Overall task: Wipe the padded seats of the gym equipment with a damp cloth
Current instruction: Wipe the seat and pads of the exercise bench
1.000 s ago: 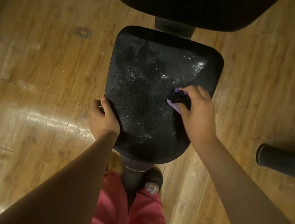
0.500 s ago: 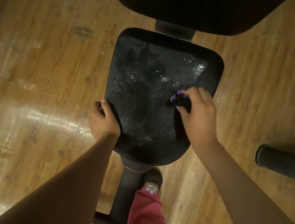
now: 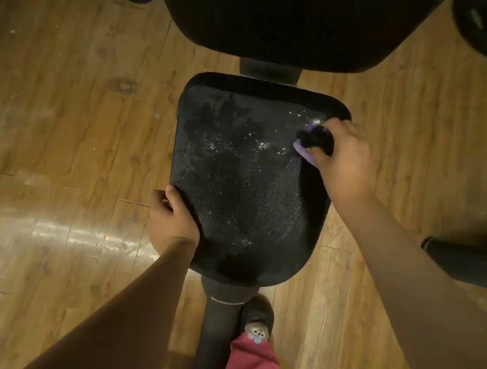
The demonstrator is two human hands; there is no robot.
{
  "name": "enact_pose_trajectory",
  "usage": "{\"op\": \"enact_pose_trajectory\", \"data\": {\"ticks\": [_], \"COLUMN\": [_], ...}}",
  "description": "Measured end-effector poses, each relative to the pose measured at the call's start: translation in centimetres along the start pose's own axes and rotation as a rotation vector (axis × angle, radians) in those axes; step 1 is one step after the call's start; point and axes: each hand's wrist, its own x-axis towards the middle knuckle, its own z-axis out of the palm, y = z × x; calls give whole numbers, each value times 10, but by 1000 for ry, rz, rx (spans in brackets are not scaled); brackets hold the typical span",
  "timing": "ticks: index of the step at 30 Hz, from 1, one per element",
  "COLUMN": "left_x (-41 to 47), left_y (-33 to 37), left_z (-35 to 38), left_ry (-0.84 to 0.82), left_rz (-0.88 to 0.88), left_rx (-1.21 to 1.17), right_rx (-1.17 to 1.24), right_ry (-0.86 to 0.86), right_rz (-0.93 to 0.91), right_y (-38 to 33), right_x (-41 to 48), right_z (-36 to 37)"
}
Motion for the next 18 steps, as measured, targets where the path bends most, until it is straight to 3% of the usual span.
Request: {"op": "enact_pose_trajectory", "data": {"ticks": [3,9,18], "left_x": [2,3,1], "left_y": [-1,-2,1], "left_z": [0,0,0], "left_ry": [-9,-35,-36], "left_rz": [-23,-37,-23], "left_rx": [0,7,-11], "right_rx": [-33,-10,76], "right_ry": [5,-177,75], "right_rz": [55,-153,240], "right_y": [-9,-16,7], "right_x": [-10,-52,42], "right_z": [6,9,6]}}
